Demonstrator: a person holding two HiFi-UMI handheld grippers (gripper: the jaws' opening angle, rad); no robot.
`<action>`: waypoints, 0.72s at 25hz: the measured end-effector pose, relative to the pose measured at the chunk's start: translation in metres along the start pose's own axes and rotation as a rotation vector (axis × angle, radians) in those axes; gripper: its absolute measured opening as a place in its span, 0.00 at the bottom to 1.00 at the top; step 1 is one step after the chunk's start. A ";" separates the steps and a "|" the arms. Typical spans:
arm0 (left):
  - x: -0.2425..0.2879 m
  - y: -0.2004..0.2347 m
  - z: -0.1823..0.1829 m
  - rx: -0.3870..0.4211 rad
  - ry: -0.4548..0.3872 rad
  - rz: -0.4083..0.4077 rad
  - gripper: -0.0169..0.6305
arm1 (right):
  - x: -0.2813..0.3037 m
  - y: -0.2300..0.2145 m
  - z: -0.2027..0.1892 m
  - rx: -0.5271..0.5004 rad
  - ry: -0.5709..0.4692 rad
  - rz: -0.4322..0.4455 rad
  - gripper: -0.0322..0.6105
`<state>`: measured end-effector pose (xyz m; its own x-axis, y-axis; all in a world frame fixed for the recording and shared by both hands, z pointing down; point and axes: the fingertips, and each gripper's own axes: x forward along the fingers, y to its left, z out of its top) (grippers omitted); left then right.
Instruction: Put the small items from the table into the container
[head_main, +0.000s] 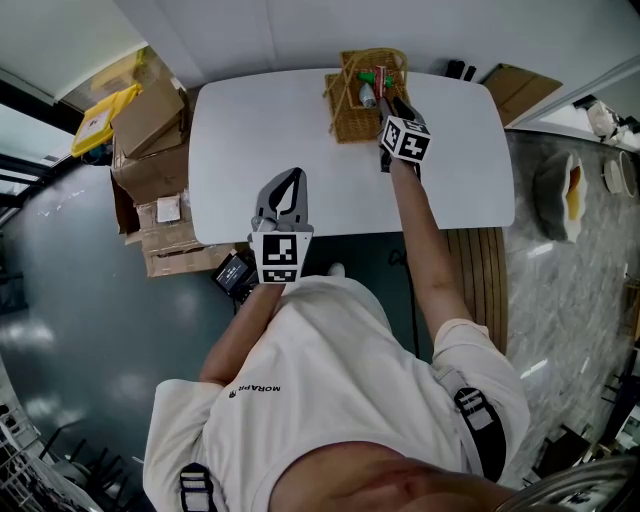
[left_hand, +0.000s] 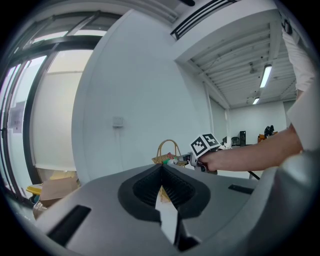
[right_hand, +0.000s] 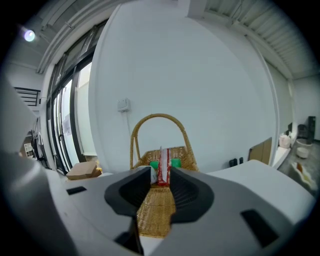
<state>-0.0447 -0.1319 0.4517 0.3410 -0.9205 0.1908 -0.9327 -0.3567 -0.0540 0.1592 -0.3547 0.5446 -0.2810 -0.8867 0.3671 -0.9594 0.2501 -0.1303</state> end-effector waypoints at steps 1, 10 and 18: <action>0.000 -0.001 0.000 0.001 -0.001 -0.001 0.03 | -0.002 0.001 0.001 -0.003 -0.005 0.001 0.24; 0.004 -0.004 0.003 -0.001 -0.008 -0.010 0.03 | -0.022 0.009 0.009 -0.021 -0.050 0.014 0.13; 0.006 -0.005 0.004 -0.005 -0.017 -0.017 0.03 | -0.056 0.040 0.020 -0.032 -0.114 0.070 0.07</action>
<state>-0.0372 -0.1362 0.4492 0.3588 -0.9168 0.1751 -0.9273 -0.3716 -0.0457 0.1370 -0.3029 0.5000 -0.3447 -0.9046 0.2505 -0.9382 0.3238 -0.1218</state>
